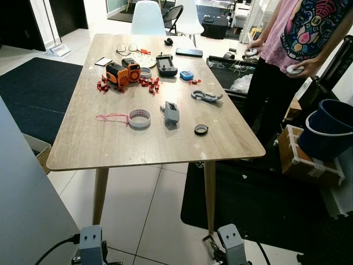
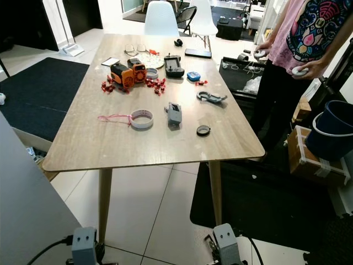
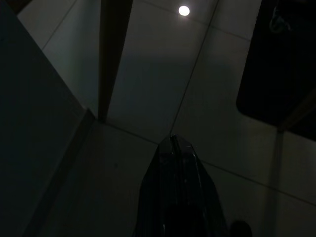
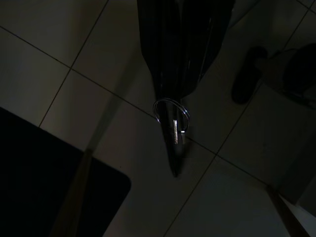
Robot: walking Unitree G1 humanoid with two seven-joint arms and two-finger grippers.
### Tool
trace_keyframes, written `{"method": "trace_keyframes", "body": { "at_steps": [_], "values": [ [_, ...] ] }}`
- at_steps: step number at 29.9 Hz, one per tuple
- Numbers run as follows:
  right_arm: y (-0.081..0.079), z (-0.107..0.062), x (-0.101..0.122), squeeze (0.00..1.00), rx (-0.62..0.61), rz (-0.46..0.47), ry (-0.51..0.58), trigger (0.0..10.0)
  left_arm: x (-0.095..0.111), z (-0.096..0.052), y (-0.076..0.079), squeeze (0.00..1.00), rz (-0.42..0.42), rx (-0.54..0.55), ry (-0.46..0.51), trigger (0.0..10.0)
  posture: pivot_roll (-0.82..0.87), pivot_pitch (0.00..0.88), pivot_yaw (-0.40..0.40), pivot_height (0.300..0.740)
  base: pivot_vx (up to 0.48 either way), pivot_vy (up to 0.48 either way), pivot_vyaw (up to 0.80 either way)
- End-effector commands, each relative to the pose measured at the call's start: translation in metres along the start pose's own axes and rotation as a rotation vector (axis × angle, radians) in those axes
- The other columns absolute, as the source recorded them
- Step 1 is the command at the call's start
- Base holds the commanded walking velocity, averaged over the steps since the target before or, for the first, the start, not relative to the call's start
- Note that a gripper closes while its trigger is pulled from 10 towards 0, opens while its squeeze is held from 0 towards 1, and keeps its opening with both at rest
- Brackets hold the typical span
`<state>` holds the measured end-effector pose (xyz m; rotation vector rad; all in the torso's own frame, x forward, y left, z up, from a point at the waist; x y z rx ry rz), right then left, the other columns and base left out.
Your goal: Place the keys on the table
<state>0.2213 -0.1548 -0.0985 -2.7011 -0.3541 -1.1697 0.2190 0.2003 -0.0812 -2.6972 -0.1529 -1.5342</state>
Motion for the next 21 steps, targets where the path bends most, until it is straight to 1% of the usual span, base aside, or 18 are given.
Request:
{"method": "trace_keyframes", "body": {
  "at_steps": [1,8,21],
  "values": [
    [0.0032,-0.0023,-0.0052,0.00,-0.005,-0.006,-0.019,10.0,-0.0101,-0.0042,0.0038,0.00,-0.019,-0.001,-0.034,10.0,0.07,0.036,-0.064,0.740,0.000,0.000,0.00],
    [0.0033,-0.0023,-0.0048,0.00,-0.003,-0.009,-0.019,10.0,-0.0094,-0.0040,0.0045,0.00,-0.023,-0.003,-0.031,10.0,0.07,0.038,-0.067,0.740,0.000,0.000,0.00],
    [0.0011,-0.0009,-0.0021,0.00,0.007,-0.018,-0.013,10.0,-0.0091,-0.0044,0.0047,0.00,-0.027,-0.004,-0.031,10.0,0.07,0.037,-0.068,0.740,0.252,0.000,0.00]
  ]
}}
Point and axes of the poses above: a point about 5 cm out from each wrist's last joint towards the gripper, its own z axis pointing out of the wrist towards the gripper, its own x axis along the axis of the wrist's last joint, y = z × x, the point moved 4 cm from there along z, pointing out of the wrist towards the gripper, and after that the axes turned 2 degrees about z, right-handed, at the moved point
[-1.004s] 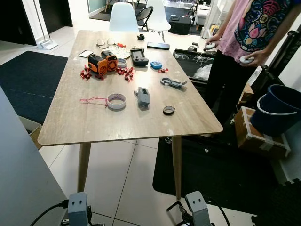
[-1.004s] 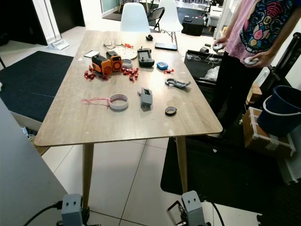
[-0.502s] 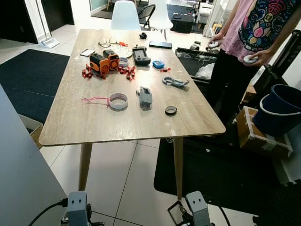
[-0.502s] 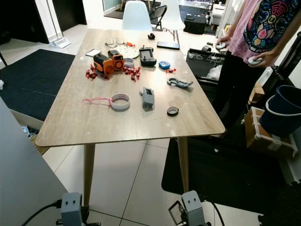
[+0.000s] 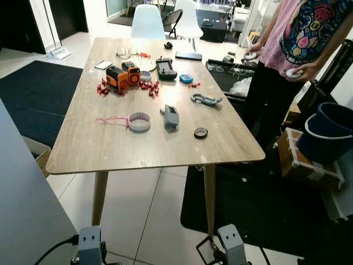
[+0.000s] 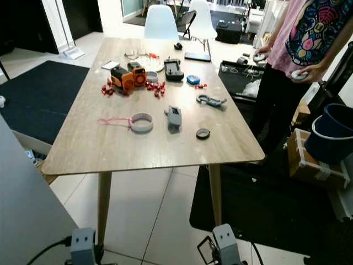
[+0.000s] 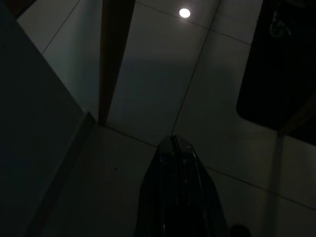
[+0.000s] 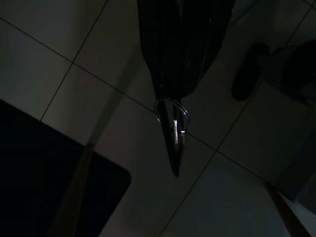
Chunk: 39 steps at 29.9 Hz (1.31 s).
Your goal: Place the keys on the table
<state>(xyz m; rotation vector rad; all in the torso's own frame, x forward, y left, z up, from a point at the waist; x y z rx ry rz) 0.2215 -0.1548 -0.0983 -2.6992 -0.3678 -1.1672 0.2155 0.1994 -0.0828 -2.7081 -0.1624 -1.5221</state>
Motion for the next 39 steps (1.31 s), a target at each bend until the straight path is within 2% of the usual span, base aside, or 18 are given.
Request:
{"method": "trace_keyframes", "body": {
  "at_steps": [1,22,39],
  "values": [
    [0.0011,-0.0008,-0.0018,0.00,0.003,-0.012,-0.010,10.0,-0.0059,-0.0021,0.0041,0.00,-0.021,-0.003,-0.020,10.0,0.07,0.037,-0.071,0.740,0.289,0.000,0.00],
    [0.0008,-0.0003,-0.0006,0.00,0.009,-0.021,-0.009,10.0,-0.0067,-0.0028,0.0017,0.00,-0.034,0.008,-0.022,10.0,0.08,0.038,-0.072,0.740,0.290,0.000,0.00],
    [0.0007,0.0004,0.0013,0.00,0.013,-0.027,-0.008,10.0,-0.0055,-0.0049,-0.0044,0.00,-0.051,0.036,0.000,10.0,0.08,0.046,-0.078,0.740,0.000,0.000,0.00]
  ]
}}
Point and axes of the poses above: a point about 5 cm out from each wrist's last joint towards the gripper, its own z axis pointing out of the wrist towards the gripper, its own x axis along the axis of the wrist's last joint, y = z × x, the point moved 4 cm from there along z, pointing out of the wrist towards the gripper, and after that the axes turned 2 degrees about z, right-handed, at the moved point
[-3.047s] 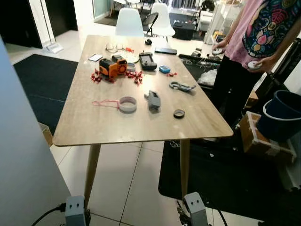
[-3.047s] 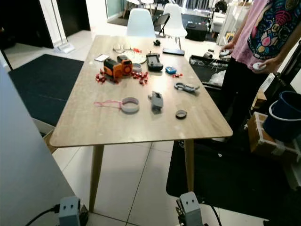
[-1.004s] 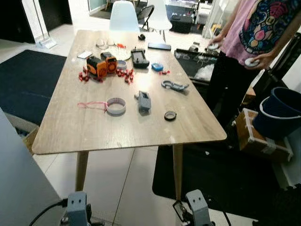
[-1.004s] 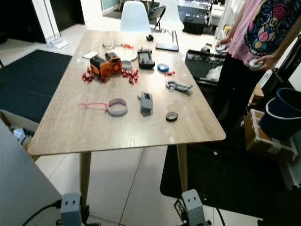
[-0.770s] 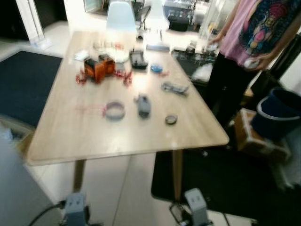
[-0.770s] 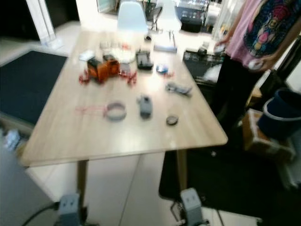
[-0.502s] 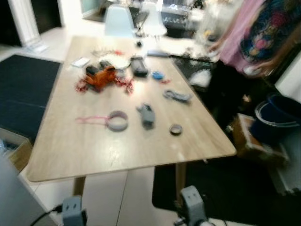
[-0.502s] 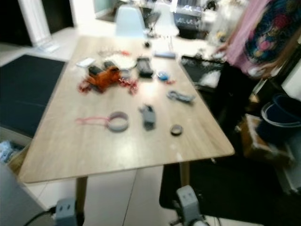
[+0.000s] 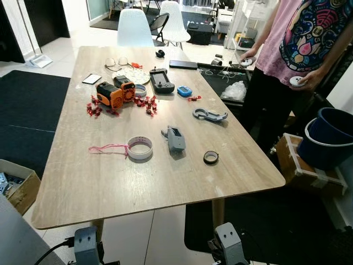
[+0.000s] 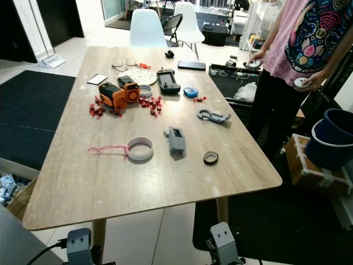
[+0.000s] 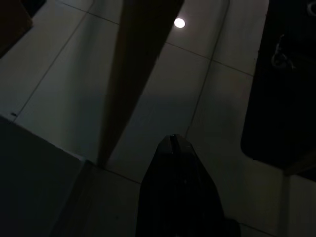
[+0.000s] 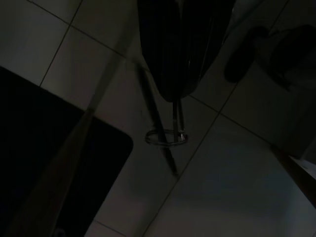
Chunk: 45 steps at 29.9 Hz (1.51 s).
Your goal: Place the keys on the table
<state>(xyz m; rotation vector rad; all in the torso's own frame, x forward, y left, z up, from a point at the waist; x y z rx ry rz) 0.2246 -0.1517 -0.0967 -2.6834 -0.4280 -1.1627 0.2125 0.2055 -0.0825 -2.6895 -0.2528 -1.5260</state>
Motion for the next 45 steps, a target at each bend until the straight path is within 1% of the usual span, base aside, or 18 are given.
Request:
{"method": "trace_keyframes", "body": {
  "at_steps": [1,19,45],
  "values": [
    [0.0027,-0.0013,-0.0024,0.00,-0.011,0.008,-0.006,10.0,-0.0046,-0.0028,0.0014,0.00,-0.003,0.002,-0.007,10.0,0.08,0.048,-0.076,0.740,0.000,0.000,0.00],
    [-0.0009,0.0000,-0.0025,0.00,-0.002,-0.006,-0.015,10.0,-0.0063,-0.0038,0.0020,0.00,0.005,-0.003,-0.009,10.0,0.08,0.056,-0.075,0.740,0.000,0.000,0.00],
    [-0.0006,0.0001,-0.0032,0.00,-0.004,-0.007,-0.020,10.0,-0.0066,-0.0024,0.0032,0.00,0.007,-0.010,-0.018,10.0,0.08,0.052,-0.074,0.740,0.000,-0.289,0.00]
  ]
}}
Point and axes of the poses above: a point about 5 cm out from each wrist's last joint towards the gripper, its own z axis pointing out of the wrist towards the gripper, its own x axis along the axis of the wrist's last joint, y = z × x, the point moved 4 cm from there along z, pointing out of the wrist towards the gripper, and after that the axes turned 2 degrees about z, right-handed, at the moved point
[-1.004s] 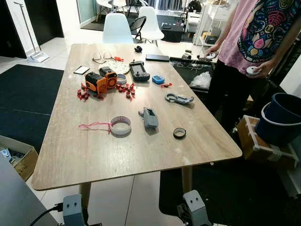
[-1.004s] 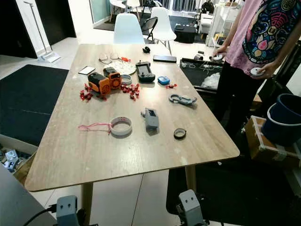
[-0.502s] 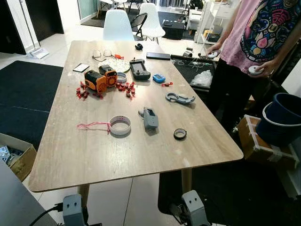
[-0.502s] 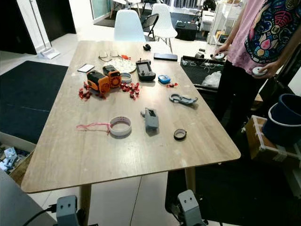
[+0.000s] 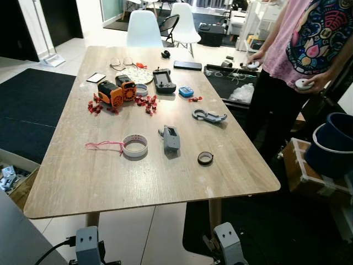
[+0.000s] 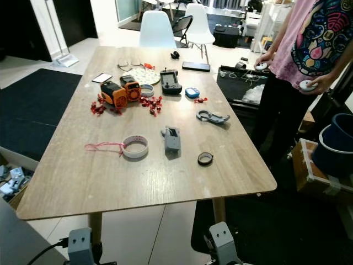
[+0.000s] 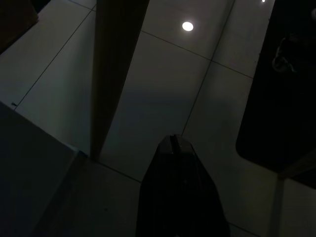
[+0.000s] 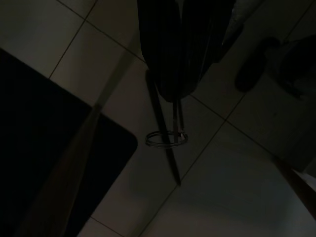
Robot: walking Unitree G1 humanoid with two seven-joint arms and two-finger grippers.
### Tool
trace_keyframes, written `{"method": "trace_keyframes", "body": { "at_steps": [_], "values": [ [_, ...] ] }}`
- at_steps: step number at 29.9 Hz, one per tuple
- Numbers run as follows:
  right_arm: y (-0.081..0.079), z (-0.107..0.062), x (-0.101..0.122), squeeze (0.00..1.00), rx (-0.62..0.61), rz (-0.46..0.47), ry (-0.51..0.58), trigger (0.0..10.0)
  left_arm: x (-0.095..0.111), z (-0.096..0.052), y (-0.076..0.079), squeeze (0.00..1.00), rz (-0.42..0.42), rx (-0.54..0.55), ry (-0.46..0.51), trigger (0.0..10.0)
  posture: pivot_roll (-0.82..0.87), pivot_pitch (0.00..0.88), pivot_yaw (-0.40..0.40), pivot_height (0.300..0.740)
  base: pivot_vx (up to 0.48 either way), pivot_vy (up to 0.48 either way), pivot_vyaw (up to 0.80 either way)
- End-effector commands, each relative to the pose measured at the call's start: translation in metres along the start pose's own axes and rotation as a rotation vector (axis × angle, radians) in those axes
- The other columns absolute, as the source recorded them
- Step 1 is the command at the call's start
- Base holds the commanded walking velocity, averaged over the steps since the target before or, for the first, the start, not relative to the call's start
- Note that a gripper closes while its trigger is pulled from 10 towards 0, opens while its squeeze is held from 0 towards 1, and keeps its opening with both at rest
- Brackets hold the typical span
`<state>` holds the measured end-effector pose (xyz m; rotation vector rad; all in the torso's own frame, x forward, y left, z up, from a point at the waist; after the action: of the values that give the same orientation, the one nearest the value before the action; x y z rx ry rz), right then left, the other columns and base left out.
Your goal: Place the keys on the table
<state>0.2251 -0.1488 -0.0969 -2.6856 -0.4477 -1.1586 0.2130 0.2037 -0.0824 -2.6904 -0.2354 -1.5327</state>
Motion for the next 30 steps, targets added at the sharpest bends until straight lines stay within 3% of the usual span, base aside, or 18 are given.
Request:
{"method": "trace_keyframes", "body": {
  "at_steps": [1,14,30],
  "values": [
    [0.0018,-0.0013,-0.0040,0.00,-0.007,0.005,-0.016,10.0,-0.0069,-0.0025,0.0014,0.00,0.000,-0.002,-0.023,10.0,0.08,0.049,-0.073,0.740,0.000,-0.296,0.00],
    [0.0028,-0.0019,-0.0048,0.00,-0.008,0.000,-0.018,10.0,-0.0064,-0.0016,0.0025,0.00,-0.001,-0.005,-0.025,10.0,0.08,0.040,-0.073,0.740,0.000,-0.402,0.00],
    [0.0025,-0.0022,-0.0059,0.00,-0.009,0.003,-0.019,10.0,-0.0067,-0.0015,0.0011,0.00,-0.001,-0.002,-0.028,10.0,0.09,0.039,-0.072,0.740,0.000,0.000,0.00]
  ]
}}
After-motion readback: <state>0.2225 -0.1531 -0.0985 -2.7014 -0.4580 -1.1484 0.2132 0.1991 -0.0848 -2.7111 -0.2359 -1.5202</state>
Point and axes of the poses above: a point about 5 cm out from each wrist's last joint towards the gripper, its own z axis pointing out of the wrist towards the gripper, its own x axis along the axis of the wrist's last joint, y = z × x, the point moved 4 cm from there along z, pointing out of the wrist towards the gripper, and after that the axes turned 2 degrees about z, right-handed, at the moved point
